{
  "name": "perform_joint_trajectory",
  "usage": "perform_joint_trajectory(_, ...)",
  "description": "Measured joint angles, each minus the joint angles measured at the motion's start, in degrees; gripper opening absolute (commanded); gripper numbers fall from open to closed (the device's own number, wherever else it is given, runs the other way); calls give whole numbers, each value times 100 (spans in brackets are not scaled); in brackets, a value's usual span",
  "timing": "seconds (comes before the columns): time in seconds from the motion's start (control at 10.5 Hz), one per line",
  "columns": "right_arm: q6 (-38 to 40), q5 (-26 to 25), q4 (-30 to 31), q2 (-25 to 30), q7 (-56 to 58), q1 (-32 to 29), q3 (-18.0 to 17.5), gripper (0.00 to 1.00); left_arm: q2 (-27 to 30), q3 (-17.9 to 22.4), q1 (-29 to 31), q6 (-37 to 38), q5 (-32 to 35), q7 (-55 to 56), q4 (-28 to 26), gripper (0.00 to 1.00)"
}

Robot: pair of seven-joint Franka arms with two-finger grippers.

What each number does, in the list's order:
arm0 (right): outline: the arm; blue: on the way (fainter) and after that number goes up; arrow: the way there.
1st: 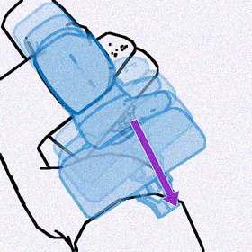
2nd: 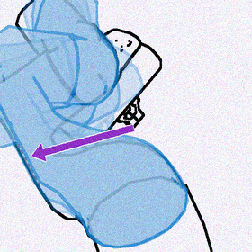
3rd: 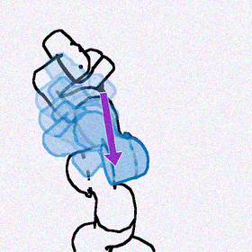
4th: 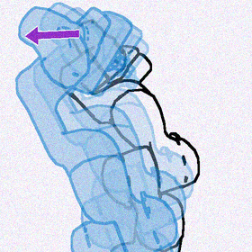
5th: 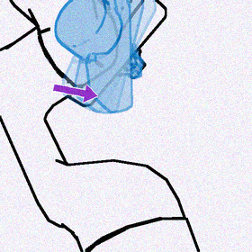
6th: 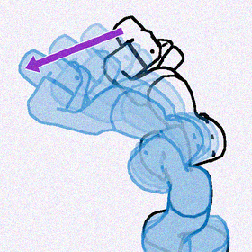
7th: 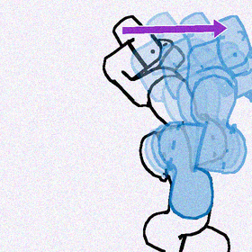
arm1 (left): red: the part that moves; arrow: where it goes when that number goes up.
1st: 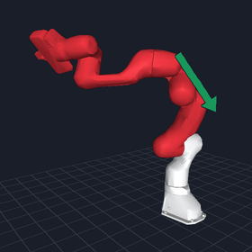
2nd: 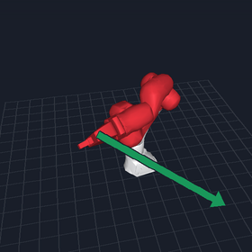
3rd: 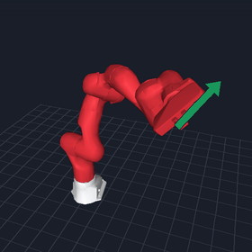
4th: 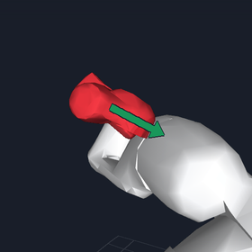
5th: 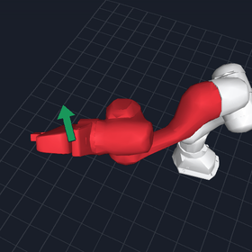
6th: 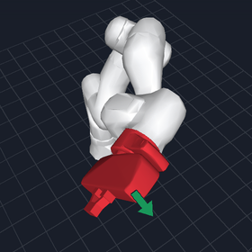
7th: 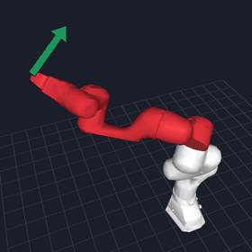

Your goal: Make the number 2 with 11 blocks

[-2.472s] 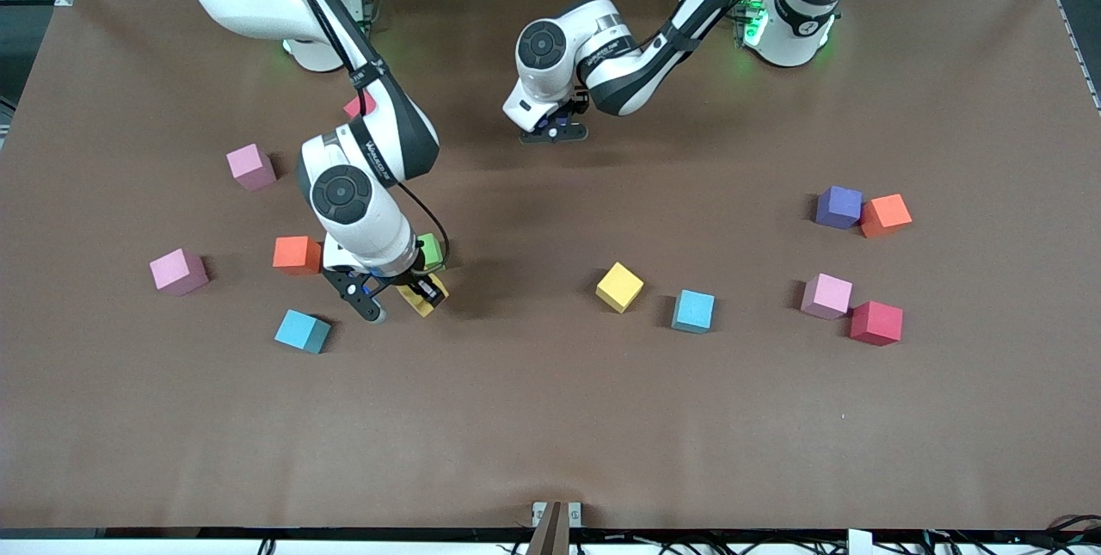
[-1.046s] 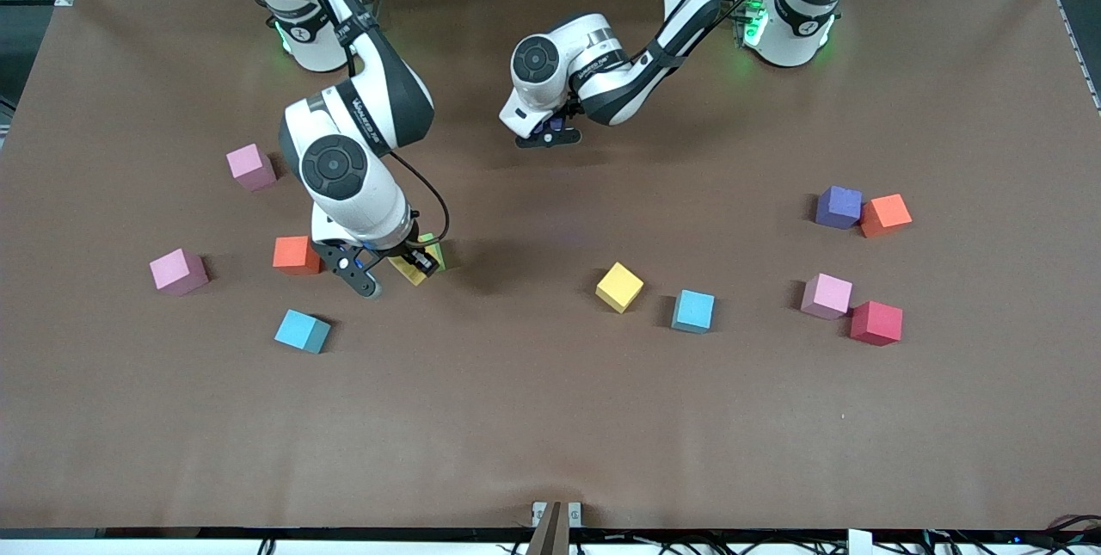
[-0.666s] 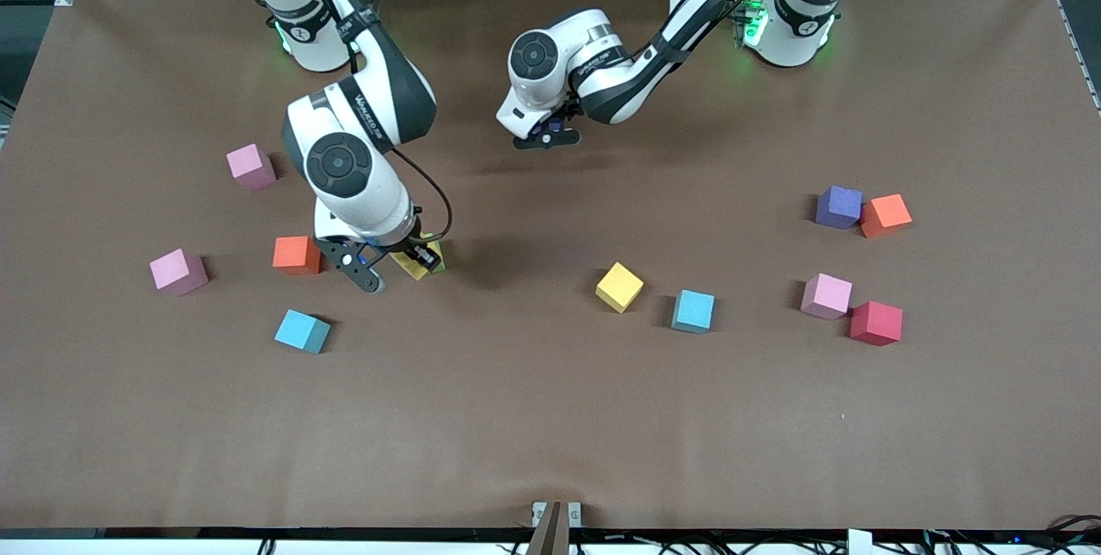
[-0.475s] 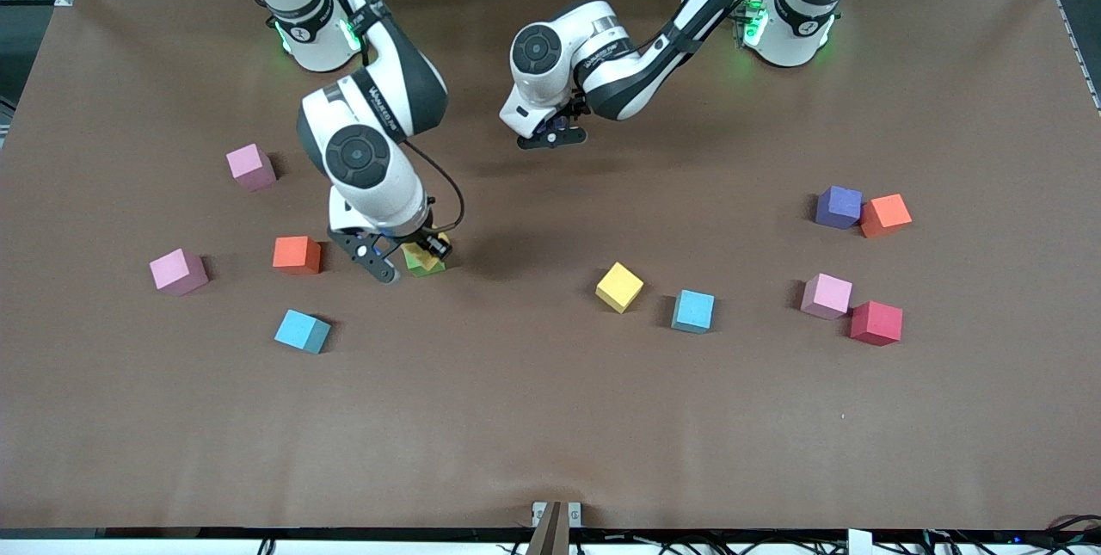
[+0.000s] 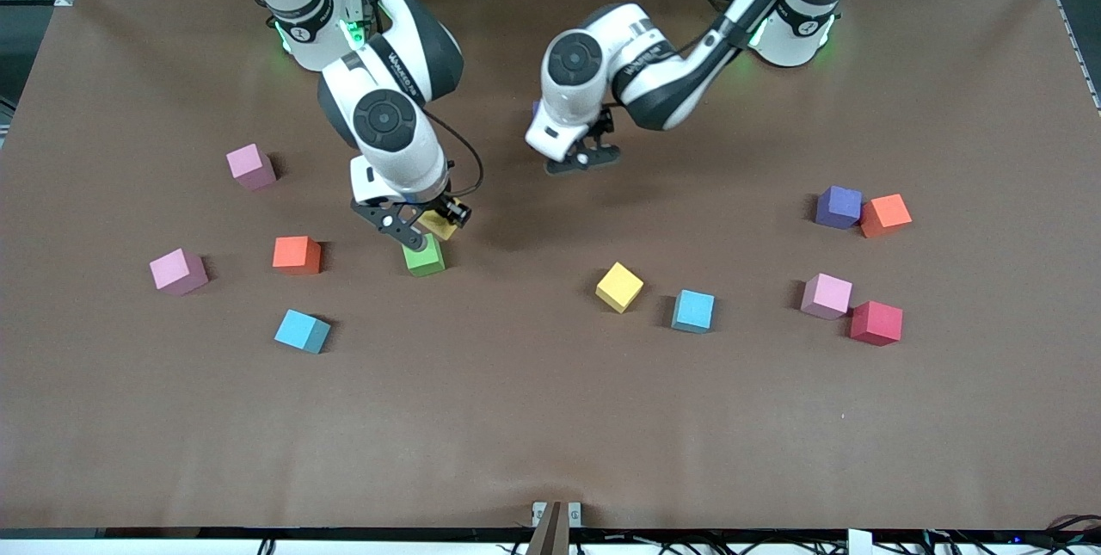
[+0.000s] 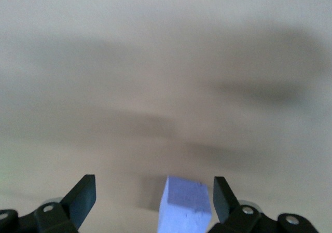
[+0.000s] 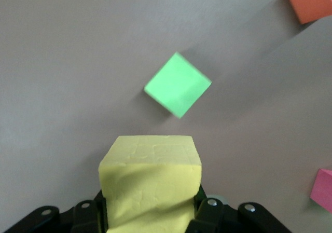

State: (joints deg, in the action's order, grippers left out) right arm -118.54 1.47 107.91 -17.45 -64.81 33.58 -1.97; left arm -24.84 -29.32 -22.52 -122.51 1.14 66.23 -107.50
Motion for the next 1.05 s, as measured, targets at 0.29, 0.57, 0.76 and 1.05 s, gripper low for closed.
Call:
perform_joint_trajectory(0.29,-66,119,7,1,220,416,-115,0,-1,38,892,82,0,-123,237,100)
perform_joint_trajectory(0.57,-181,314,8,-38,101,1105,-51,0,0,72,1693,117,0,-151,443,100)
perform_joint_trajectory(0.76,-371,319,9,-112,-305,1653,54,0,-3,83,2229,120,0,-241,528,100)
perform_joint_trajectory(1.05,-106,317,19,-107,-81,1775,65,0,-34,102,2619,126,125,-256,638,100)
